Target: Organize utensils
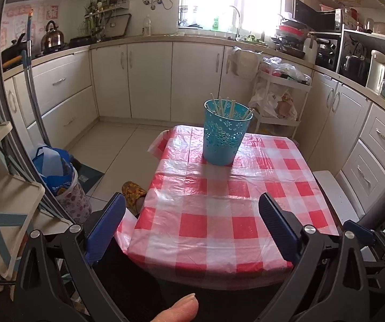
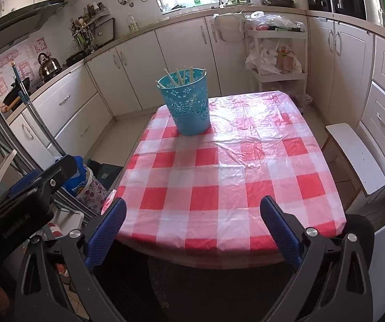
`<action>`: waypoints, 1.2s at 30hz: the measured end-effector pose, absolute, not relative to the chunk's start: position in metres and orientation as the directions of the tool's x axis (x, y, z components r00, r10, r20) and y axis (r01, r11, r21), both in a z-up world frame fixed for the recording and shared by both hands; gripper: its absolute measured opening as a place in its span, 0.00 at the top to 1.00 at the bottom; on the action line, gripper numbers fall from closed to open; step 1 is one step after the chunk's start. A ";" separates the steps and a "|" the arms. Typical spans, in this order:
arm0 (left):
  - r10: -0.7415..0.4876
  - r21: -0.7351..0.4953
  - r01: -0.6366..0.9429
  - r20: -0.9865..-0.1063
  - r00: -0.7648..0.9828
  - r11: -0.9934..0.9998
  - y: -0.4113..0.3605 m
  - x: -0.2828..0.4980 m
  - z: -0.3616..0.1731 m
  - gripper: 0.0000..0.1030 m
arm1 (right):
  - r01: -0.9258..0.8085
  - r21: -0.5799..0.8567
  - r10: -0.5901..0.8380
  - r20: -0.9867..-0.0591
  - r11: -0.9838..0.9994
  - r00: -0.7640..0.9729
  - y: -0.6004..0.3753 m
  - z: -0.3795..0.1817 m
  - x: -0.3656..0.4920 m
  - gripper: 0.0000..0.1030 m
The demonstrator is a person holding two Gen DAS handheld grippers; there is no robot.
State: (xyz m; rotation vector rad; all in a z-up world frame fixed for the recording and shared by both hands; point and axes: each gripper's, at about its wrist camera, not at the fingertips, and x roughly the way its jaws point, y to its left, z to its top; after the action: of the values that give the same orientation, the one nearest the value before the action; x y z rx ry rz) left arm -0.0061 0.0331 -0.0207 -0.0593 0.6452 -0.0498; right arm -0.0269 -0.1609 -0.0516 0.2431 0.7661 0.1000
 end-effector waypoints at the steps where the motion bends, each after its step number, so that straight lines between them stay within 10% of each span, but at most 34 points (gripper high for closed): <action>1: -0.076 -0.079 0.036 -0.602 0.795 0.996 0.035 -0.014 -0.019 0.07 | -0.003 0.259 0.184 -0.676 0.966 0.714 -0.160 -0.050 -0.036 0.07; 36: 0.012 -0.008 -0.019 -0.535 0.845 1.000 0.055 -0.138 0.009 0.07 | -0.060 0.181 0.156 -0.582 0.982 0.798 -0.134 -0.016 -0.167 0.07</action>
State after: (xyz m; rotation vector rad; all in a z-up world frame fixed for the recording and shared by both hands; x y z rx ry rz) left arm -0.1379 0.0552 0.0088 -0.0129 0.5640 0.0168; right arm -0.1672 -0.1337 -0.0160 0.1566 0.6363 0.1160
